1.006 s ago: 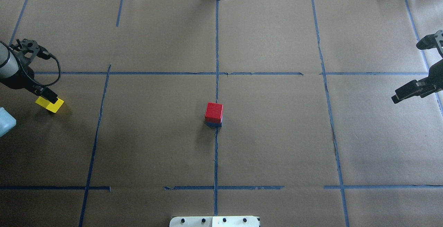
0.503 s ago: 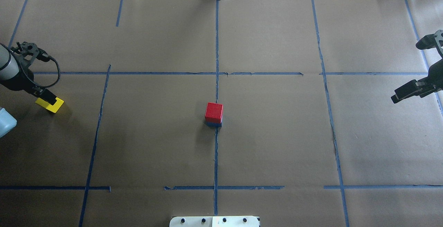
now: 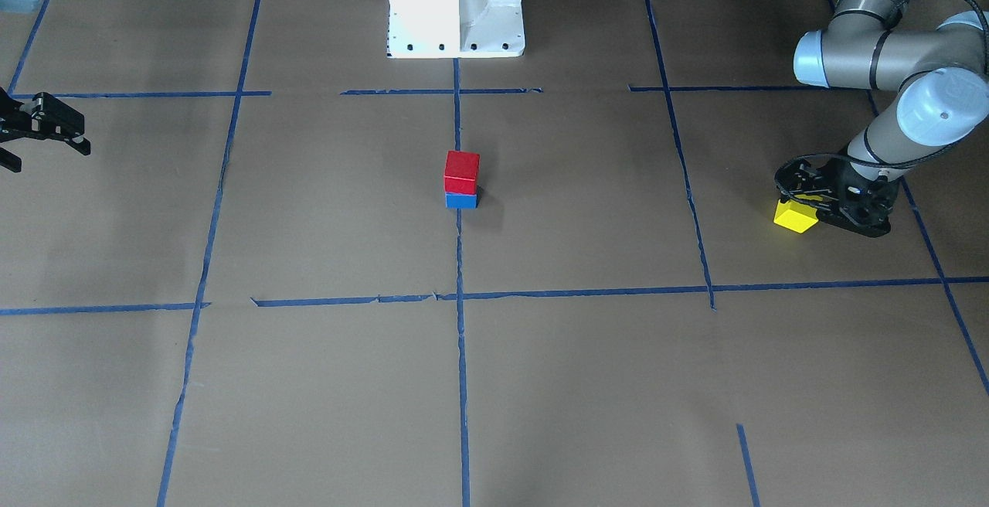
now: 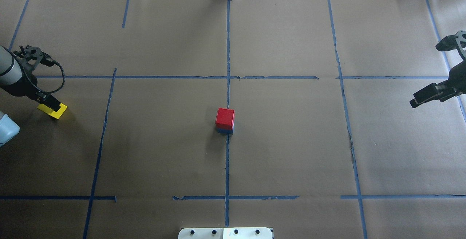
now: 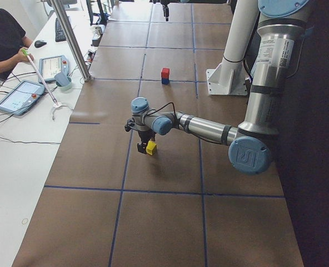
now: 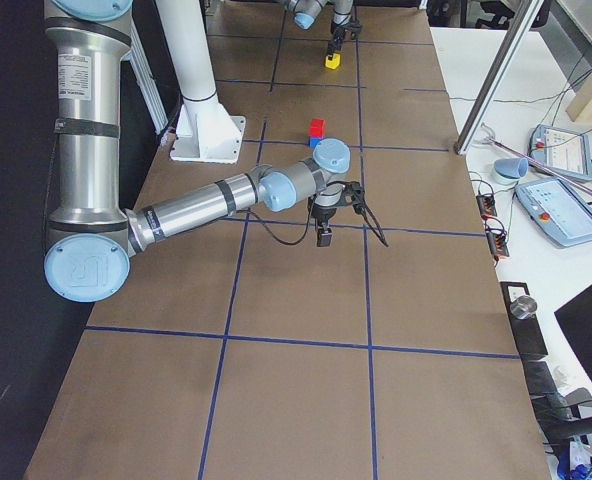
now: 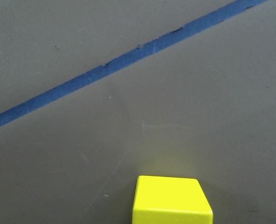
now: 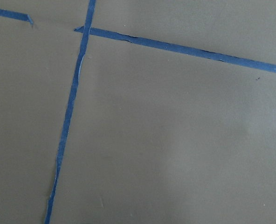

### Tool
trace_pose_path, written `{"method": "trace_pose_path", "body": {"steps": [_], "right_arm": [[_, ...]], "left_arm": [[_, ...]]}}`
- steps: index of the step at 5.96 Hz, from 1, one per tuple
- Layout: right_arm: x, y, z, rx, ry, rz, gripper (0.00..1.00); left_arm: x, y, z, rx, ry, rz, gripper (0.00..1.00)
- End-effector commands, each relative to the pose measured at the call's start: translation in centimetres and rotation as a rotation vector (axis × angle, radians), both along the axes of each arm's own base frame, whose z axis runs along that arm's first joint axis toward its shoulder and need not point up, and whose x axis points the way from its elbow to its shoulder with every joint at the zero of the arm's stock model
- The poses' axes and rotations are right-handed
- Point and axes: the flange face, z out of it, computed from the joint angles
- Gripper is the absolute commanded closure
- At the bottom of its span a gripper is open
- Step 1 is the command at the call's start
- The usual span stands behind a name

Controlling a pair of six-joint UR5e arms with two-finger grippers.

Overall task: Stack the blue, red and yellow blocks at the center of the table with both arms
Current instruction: 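Lower the left gripper onto the yellow cube and close it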

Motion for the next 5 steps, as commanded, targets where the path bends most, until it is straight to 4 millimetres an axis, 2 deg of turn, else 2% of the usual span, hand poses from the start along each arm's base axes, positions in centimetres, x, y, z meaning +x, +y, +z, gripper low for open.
{"method": "trace_pose_path", "body": {"steps": [1,2,4,5], "right_arm": [[0.0,0.0,-0.1,0.003,-0.003,-0.001,0.0],[0.0,0.0,-0.1,0.003,-0.003,-0.001,0.0],[-0.1,-0.1,-0.2,0.004,-0.003,-0.002,0.0],[0.0,0.0,-0.1,0.001,-0.003,-0.002,0.0]], "left_arm": [[1.2,0.2,-0.3,0.005,0.003,0.021,0.05],[1.6,0.4,-0.3,0.006,0.002,0.028,0.24],[1.9,0.4,-0.6,0.007,0.006,0.031,0.96],[2.4,-0.3,-3.8,0.015,0.038,-0.015,1.0]]}}
